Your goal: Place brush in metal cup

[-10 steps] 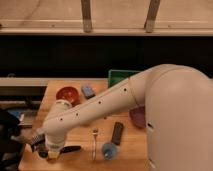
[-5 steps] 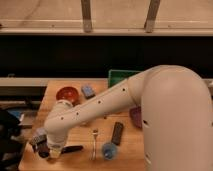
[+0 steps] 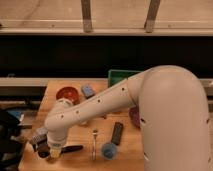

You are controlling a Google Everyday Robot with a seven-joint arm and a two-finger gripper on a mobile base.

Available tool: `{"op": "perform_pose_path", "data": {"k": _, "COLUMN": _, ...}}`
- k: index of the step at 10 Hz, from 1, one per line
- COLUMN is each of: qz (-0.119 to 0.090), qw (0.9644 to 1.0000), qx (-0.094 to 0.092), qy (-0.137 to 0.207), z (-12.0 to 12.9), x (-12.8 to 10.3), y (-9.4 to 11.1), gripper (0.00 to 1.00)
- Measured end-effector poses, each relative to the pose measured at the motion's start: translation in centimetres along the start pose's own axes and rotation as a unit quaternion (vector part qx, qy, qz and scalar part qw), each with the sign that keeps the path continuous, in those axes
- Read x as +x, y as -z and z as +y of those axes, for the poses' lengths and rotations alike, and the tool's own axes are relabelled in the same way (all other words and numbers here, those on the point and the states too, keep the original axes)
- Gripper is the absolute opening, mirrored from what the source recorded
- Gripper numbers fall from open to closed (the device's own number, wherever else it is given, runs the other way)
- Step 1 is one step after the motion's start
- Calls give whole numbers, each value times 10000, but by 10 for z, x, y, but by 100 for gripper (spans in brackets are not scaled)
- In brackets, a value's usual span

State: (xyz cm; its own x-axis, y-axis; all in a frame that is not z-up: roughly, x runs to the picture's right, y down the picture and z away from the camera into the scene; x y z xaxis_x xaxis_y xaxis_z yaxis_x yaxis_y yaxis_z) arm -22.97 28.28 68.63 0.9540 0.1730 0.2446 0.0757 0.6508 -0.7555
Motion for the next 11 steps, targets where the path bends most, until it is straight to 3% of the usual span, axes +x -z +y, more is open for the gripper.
{"op": "perform_pose_path", "data": {"k": 3, "qz": 3, "qw": 10000, "qx": 33, "qy": 23, "z": -2, "x": -1, "y": 3, "gripper": 74}}
{"op": "perform_pose_path", "data": {"k": 4, "qz": 0, "qw": 10000, "qx": 51, "qy": 21, "z": -2, "x": -1, "y": 5, "gripper": 78}}
{"op": "perform_pose_path", "data": {"k": 8, "qz": 20, "qw": 9997, "qx": 243, "qy": -47, "z": -7, "x": 3, "y": 21, "gripper": 79}}
{"op": "perform_pose_path", "data": {"k": 11, "qz": 104, "qw": 9972, "qx": 672, "qy": -318, "z": -25, "x": 18, "y": 56, "gripper": 79}}
